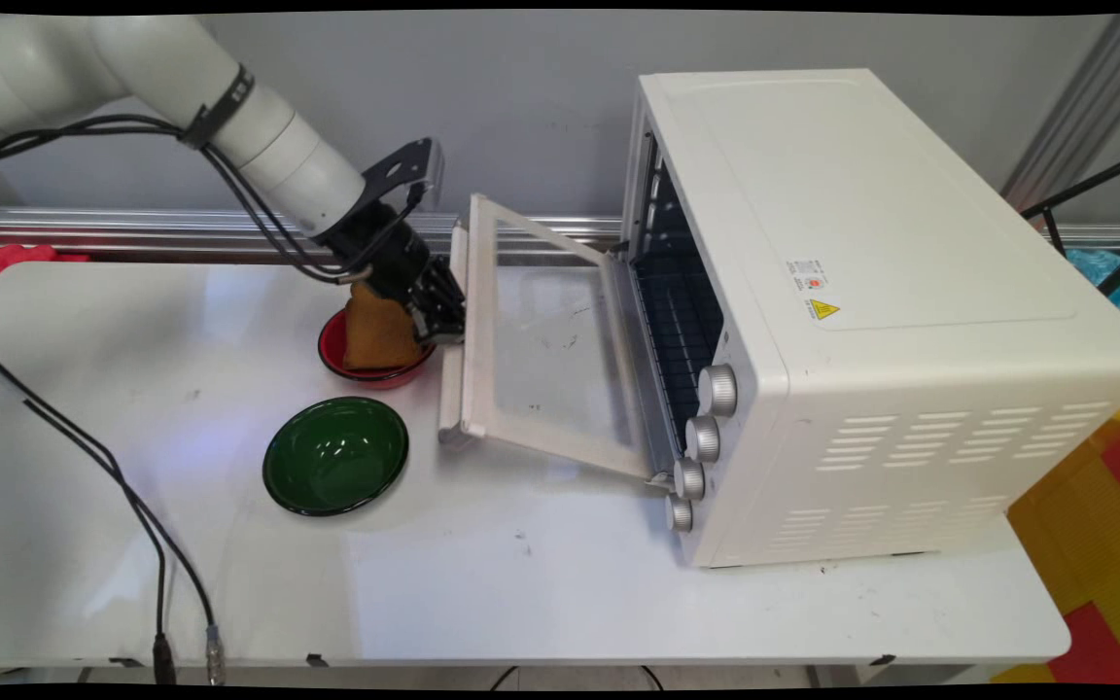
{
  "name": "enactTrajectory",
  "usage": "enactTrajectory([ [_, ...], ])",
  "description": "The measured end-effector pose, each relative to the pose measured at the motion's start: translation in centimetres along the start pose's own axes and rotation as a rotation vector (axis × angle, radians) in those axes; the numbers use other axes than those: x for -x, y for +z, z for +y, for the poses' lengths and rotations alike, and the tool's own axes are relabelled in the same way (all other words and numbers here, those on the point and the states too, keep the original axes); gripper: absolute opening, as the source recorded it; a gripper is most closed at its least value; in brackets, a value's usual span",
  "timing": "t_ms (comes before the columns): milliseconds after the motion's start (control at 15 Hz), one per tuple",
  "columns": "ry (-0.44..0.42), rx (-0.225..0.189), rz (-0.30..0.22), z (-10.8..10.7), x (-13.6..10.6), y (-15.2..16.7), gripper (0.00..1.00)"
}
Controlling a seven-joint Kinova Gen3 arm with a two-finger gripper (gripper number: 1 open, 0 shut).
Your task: Open the oven
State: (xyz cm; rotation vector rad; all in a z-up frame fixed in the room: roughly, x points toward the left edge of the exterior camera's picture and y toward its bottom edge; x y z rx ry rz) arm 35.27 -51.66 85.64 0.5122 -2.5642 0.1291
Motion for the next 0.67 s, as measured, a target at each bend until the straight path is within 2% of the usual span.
enactTrajectory([
  [667,-0.018,0.017,-0.015,0.1,2.8,0.4,0.00],
])
